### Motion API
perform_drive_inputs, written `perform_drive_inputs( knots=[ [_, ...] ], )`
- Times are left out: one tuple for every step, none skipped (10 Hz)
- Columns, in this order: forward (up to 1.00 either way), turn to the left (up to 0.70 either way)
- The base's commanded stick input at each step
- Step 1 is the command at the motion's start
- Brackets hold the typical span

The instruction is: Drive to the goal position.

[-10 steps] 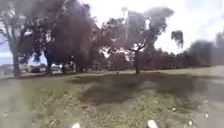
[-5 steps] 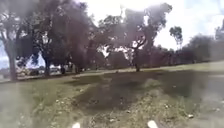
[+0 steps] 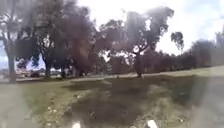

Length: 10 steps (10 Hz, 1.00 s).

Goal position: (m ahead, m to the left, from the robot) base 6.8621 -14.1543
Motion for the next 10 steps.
perform_drive_inputs(
  knots=[
    [0.7,0.35],
    [0.7,0.07],
    [0.7,0.0],
    [0.7,0.0],
    [0.7,0.0],
    [0.7,0.0],
    [0.7,0.0],
    [0.7,0.0],
    [0.7,0.0],
    [0.7,0.0]
  ],
)
